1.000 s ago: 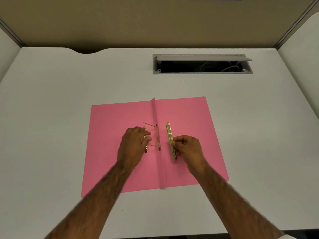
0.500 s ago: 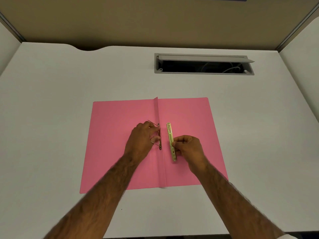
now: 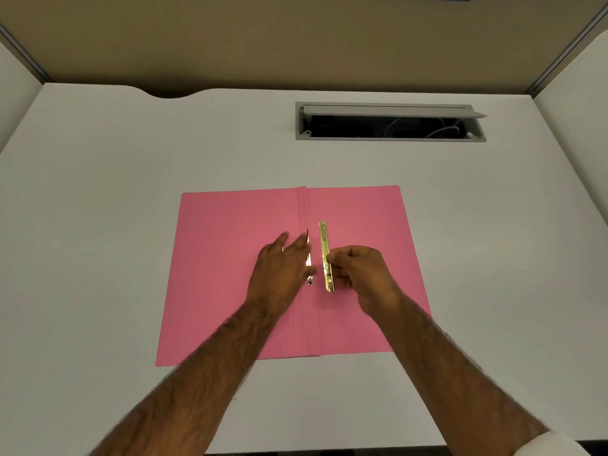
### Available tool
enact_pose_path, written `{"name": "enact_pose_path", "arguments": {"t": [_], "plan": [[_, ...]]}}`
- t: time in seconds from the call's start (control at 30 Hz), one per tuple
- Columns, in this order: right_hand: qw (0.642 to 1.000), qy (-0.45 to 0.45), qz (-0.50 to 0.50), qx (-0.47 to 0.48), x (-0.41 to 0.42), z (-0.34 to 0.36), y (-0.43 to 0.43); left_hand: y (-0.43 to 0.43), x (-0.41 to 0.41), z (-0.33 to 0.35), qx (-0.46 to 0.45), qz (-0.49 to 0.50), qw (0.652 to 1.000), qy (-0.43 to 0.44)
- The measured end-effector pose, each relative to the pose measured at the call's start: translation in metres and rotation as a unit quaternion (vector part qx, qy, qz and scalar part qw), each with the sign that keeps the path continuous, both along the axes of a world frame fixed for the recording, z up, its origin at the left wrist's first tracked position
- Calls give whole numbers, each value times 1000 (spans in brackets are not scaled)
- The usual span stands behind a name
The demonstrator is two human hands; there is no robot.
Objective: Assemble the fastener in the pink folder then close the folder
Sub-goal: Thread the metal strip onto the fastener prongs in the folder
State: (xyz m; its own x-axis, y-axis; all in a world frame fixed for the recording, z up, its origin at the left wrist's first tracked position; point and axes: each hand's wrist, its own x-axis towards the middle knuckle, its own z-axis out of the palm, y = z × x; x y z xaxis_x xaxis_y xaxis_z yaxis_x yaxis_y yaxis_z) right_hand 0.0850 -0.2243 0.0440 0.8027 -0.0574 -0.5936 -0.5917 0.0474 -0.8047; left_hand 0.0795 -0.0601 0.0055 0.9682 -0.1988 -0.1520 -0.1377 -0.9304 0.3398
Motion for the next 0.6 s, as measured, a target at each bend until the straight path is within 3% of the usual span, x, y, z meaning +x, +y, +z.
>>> {"name": "enact_pose_path", "arguments": {"t": [0.6], "plan": [[998, -1, 15, -54, 9, 20, 25, 1, -3, -4, 24, -22, 999, -3]]}}
